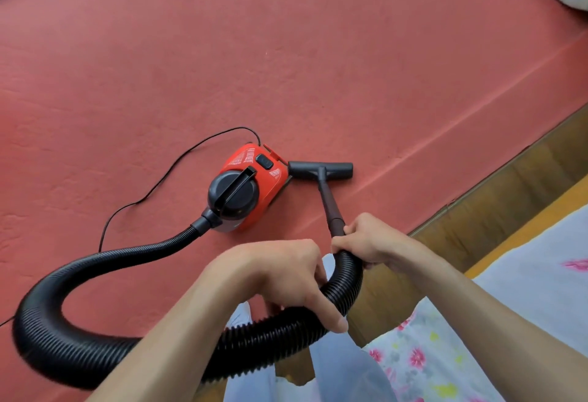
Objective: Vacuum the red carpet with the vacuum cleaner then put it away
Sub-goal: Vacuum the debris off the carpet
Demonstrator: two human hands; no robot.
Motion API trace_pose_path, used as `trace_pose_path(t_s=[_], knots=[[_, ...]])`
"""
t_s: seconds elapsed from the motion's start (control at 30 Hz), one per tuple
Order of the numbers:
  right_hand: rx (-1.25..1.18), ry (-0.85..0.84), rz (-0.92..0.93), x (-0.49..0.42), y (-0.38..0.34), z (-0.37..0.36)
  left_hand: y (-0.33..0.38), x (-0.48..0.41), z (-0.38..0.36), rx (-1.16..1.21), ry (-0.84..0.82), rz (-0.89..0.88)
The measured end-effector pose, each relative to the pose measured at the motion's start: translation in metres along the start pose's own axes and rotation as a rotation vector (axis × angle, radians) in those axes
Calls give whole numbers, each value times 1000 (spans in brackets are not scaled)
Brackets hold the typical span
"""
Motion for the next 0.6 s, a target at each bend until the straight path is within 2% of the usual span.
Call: trace_pose_path(t_s=[0.1, 0.27, 0.4, 0.47, 0.6], knots=[[-15, 73, 27, -27, -7, 10, -3, -24, 4, -45, 119, 29], [-18, 226, 73, -79, -15, 18, -32, -80, -9, -12, 421, 86], [-10, 499, 140, -88, -23, 29, -34, -91, -9, 5, 677, -10], [-66, 559, 137, -80, -24, 34, -35, -85, -11, 3, 737, -68], [-107, 526, 82, -59, -13, 18, -53, -68, -22, -88, 738, -95]])
Point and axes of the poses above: each hand's wrist, its own x-axis away from the middle knuckle, its own z-axis out of the back of the hand, y = z × x, the point moved 4 cm from there along -x, towards the middle knuckle, and after that the axes turned 2 degrees about y, right-handed, at the moved point
